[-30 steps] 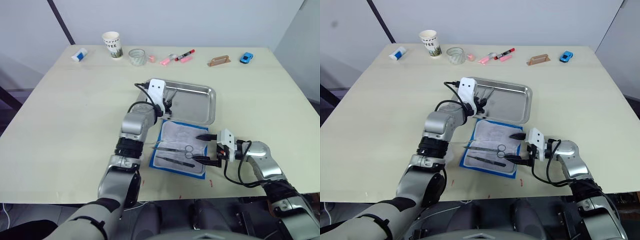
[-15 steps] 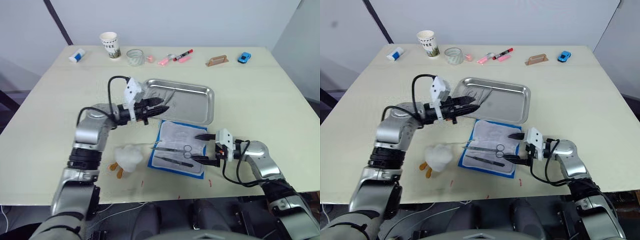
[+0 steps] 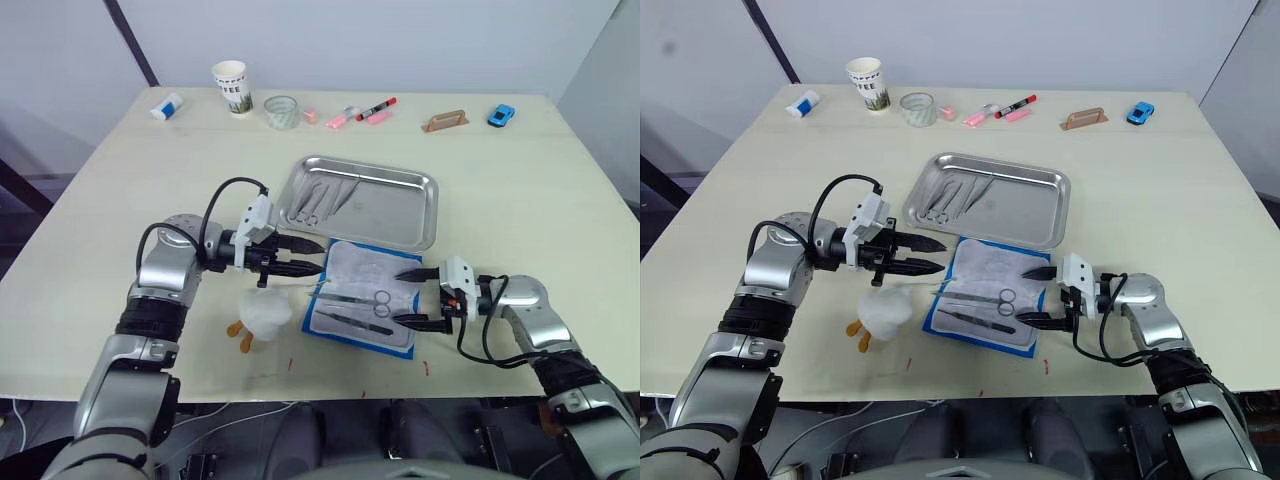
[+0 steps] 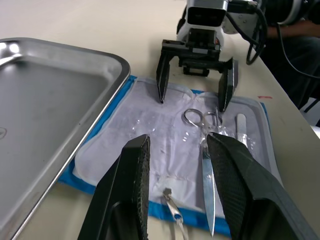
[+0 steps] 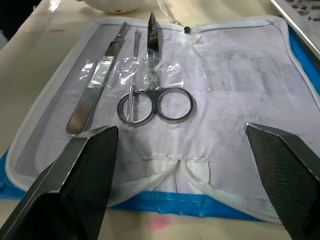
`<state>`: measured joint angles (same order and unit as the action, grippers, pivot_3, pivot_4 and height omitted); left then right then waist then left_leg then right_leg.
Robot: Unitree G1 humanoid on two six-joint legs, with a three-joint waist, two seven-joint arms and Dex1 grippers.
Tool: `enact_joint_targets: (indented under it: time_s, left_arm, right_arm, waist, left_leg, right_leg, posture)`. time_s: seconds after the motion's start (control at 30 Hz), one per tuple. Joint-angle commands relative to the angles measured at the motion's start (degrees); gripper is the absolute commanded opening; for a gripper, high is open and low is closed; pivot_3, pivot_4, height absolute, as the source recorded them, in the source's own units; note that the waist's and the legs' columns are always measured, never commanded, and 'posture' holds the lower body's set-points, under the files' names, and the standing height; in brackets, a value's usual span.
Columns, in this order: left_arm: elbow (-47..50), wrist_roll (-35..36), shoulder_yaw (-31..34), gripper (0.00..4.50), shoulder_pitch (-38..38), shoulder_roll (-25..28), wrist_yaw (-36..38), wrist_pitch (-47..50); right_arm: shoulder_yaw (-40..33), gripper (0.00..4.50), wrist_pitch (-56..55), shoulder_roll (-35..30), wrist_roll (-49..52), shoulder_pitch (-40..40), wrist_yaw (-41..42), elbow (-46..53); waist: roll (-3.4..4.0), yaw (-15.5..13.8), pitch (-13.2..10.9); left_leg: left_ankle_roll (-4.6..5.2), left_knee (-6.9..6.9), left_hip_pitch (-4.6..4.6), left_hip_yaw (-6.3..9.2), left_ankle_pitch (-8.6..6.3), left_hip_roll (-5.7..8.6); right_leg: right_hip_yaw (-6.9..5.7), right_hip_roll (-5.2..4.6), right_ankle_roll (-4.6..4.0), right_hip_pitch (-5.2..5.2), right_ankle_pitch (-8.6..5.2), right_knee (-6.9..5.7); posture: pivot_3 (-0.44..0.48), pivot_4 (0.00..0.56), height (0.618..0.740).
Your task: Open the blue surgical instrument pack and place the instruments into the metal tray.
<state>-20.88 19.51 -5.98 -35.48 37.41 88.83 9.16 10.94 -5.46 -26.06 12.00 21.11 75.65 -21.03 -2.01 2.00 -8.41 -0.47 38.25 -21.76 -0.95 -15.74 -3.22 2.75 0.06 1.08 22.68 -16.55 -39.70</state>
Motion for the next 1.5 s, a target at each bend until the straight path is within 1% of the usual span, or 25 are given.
enact_joint_targets:
  time_s: [0.03,0.2,0.3,0.53,0.67,0.87,1.0,1.13,1.3,1.47,1.5]
  left_arm:
    - [0.5,2.1,-0.1,1.89,0.6,1.9,3.6,-2.7]
    - [-1.3,3.2,-3.0,1.89,1.6,3.8,3.7,-8.6]
    - [-1.6,4.7,-4.0,1.89,1.5,4.2,3.7,-9.3]
    - [-1.6,8.1,-7.0,1.89,1.0,5.3,3.7,-11.3]
    - [-2.8,8.4,-10.2,1.89,-0.5,6.3,3.7,-14.5]
    - [-6.5,8.0,-12.5,1.89,-4.1,4.8,3.7,-17.8]
    - [-8.9,6.2,-14.0,1.89,-5.7,4.0,3.7,-20.4]
    - [-10.7,6.2,-17.4,1.89,-7.5,3.8,3.7,-22.4]
    - [-13.0,6.9,-22.0,1.89,-9.7,3.4,3.7,-25.2]
    - [-16.0,7.1,-24.3,1.89,-11.3,2.3,3.7,-26.3]
    - [-16.7,7.3,-24.2,2.17,-11.5,1.9,3.7,-26.8]
  right_arm:
    - [1.4,4.41,1.2,-1.8,-0.9,-2.7,2.2,-2.7]
    - [-0.2,4.41,2.8,-3.1,2.6,-5.4,2.7,3.5]
    - [-1.1,4.41,3.2,-3.6,3.8,-7.1,1.6,6.5]
    - [-6.0,4.41,6.5,-4.7,9.7,-13.3,-2.1,18.5]
    - [-10.0,4.41,9.0,-5.9,13.5,-17.0,-5.3,26.2]
    - [-15.0,4.41,12.2,-7.1,16.9,-21.0,-10.8,35.2]
    - [-17.3,4.41,13.6,-8.4,17.6,-23.4,-13.7,39.6]
    - [-20.5,4.41,15.8,-10.8,18.9,-26.8,-15.6,44.7]
    - [-21.8,4.41,17.0,-12.2,20.0,-29.3,-16.6,46.8]
    - [-21.3,4.41,16.7,-12.3,19.7,-29.9,-16.8,46.7]
    - [-21.2,4.41,16.5,-12.3,19.5,-30.1,-16.8,46.6]
  waist:
    - [0.05,-0.1,-0.1]
    - [0.27,-0.7,-0.2]
    - [0.4,-1.3,-0.4]
    - [0.56,-1.4,-0.5]
    - [0.61,-1.4,-0.6]
    - [0.66,-1.3,-0.7]
    - [0.67,-1.3,-0.7]
    - [0.67,-1.3,-0.7]
    - [0.65,-1.4,-0.7]
    - [0.65,-1.2,-0.7]
    - [0.65,-1.3,-0.7]
  left_leg:
    - [0.0,0.01,-0.03,0.01,0.0,0.0]
    - [0.04,0.01,-0.13,0.04,-0.03,0.01]
    - [0.07,0.03,-0.19,0.05,-0.04,0.0]
    - [0.09,0.06,-0.46,0.13,-0.05,0.01]
    - [0.09,0.17,-1.09,0.17,-0.05,0.02]
    - [0.1,0.2,-1.06,0.18,-0.04,0.06]
    - [0.1,0.2,-1.06,0.18,-0.04,0.06]
    - [0.1,0.19,-1.07,0.16,-0.04,0.06]
    - [0.1,0.22,-1.07,0.17,-0.04,0.07]
    - [0.1,0.23,-1.06,0.17,-0.04,0.07]
    - [0.1,0.24,-1.06,0.17,-0.04,0.07]
  right_leg:
    - [-0.02,-0.01,0.0,0.01,0.0,0.01]
    - [-0.08,-0.07,0.01,0.03,-0.01,0.12]
    - [-0.11,-0.06,0.01,0.05,-0.01,0.17]
    - [-0.19,-0.07,0.03,0.23,-0.01,0.26]
    - [-0.22,-0.06,0.03,0.79,0.01,0.11]
    - [-0.23,-0.05,0.04,0.79,0.01,0.0]
    - [-0.22,-0.03,0.04,0.8,0.0,0.0]
    - [-0.2,-0.03,0.04,0.8,0.0,0.02]
    - [-0.2,-0.03,0.04,0.79,0.0,0.0]
    - [-0.18,-0.02,0.04,0.79,0.0,-0.03]
    - [-0.19,-0.01,0.04,0.79,0.0,-0.02]
  posture:
    - [0.0,0.15,0.725]
    - [0.0,0.15,0.725]
    - [0.0,0.15,0.725]
    - [0.0,0.15,0.725]
    - [0.0,0.15,0.725]
    - [0.0,0.15,0.725]
    - [0.0,0.15,0.725]
    - [0.0,0.15,0.725]
    - [0.0,0.15,0.725]
    - [0.0,0.15,0.725]
    - [0.0,0.15,0.725]
